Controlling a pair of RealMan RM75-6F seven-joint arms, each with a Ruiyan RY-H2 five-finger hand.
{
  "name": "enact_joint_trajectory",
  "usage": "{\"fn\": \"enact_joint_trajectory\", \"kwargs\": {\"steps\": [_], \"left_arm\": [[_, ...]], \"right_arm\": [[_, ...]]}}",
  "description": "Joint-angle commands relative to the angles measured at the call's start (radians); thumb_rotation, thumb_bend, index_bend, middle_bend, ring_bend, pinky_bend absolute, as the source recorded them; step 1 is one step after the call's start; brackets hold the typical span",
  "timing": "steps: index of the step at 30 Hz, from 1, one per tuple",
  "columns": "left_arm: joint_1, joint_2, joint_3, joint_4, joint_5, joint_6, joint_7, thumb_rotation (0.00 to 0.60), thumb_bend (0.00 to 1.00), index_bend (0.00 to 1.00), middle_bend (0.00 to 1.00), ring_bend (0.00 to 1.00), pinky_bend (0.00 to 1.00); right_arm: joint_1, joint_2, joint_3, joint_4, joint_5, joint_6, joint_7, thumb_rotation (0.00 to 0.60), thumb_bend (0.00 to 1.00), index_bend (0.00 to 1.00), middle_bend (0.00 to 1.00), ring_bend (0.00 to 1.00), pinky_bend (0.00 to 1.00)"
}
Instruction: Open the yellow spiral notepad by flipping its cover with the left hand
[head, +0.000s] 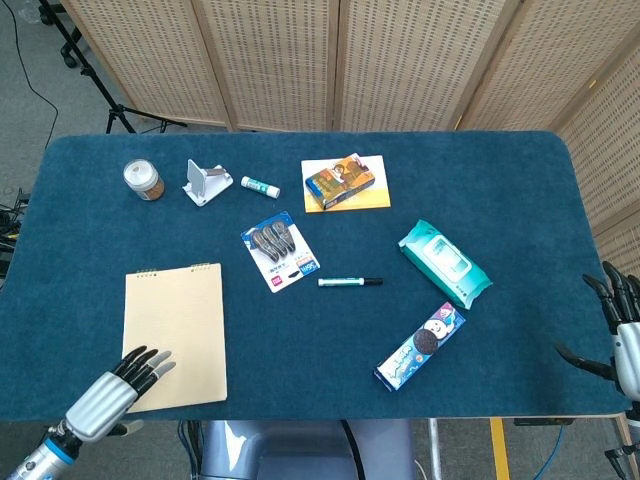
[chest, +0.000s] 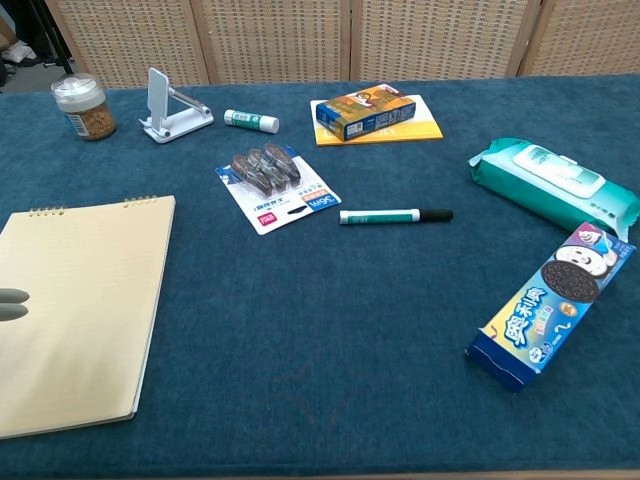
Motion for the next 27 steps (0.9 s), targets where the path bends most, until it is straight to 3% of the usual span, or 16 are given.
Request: {"fn": "enact_joint_trajectory", "kwargs": {"steps": [1,27], "left_arm": [[-0.008,-0.010,0.002,0.007,-0.007,-0.008,-0.001,0.600,0.10,0.00,0.00,0.00,0.00],[-0.049,-0.044,0.023,0.019,-0.067,-0.055,0.010,0.600,0.12,0.00,0.00,0.00,0.00]], "right_arm": [[0.000,0.000,0.000,0.000,0.000,0.000,0.001,0.600,0.00,0.12,0.00,0.00,0.00],[0.002,0.001,-0.004,0.000,-0.003,-0.002,0.011,0.600,0.00,0.12,0.00,0.00,0.00]]}}
